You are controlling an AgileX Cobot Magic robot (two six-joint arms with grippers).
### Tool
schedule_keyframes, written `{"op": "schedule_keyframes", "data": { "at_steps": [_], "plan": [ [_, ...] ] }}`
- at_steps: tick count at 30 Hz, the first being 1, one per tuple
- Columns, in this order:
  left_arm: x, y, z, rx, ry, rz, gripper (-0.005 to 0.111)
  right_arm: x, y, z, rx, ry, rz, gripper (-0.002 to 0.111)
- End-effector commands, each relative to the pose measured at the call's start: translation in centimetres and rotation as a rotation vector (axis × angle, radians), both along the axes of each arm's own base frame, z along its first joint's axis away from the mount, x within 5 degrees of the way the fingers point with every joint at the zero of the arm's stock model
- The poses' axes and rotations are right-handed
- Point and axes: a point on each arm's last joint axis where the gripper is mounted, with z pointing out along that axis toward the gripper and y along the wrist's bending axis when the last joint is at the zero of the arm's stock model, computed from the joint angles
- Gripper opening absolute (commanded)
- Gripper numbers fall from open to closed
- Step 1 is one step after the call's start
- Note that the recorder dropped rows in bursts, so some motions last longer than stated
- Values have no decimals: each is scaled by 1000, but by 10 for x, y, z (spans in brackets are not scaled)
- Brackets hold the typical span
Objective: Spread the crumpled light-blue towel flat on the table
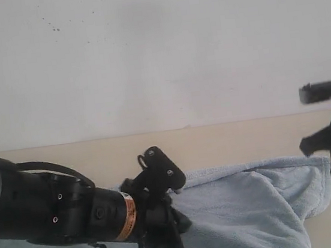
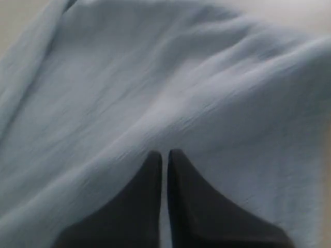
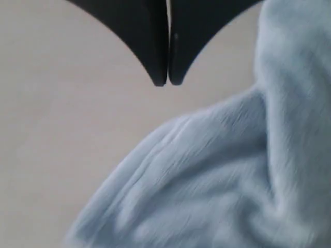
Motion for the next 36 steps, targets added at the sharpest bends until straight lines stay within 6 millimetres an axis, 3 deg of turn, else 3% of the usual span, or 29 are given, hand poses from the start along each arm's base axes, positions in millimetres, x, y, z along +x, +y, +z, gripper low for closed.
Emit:
{"op": "schedule_keyframes", "data": {
  "at_steps": [1, 3, 5, 11, 13, 18, 25, 32, 36],
  "plan": [
    [0, 30, 8, 315, -45, 432, 4, -26, 15, -36, 166, 98, 39, 0],
    [-3, 36, 14, 420, -85, 438, 4, -33, 15, -49, 175, 91, 23, 0],
    [-3, 36, 20, 419, -104, 414, 4, -40, 14, -60, 166, 98, 14, 2],
    [-7, 23, 26, 269, -70, 348, 4, -42, 21, -65, 250, 65, -31, 37],
    [-7, 22, 24, 262, -62, 342, 4, -42, 22, -65, 271, 57, -24, 43],
    [-7, 19, 24, 239, -59, 323, 4, -41, 30, -63, 325, 48, -28, 45],
    [-8, 17, 24, 221, -57, 309, 4, -46, 61, -64, 268, 24, 138, 45],
    [-8, 15, 25, 208, -56, 299, 4, -45, 58, -66, 248, 34, 101, 44],
    [-8, 15, 25, 201, -55, 293, 4, -46, 57, -78, 225, 82, 92, 44]
  ]
}}
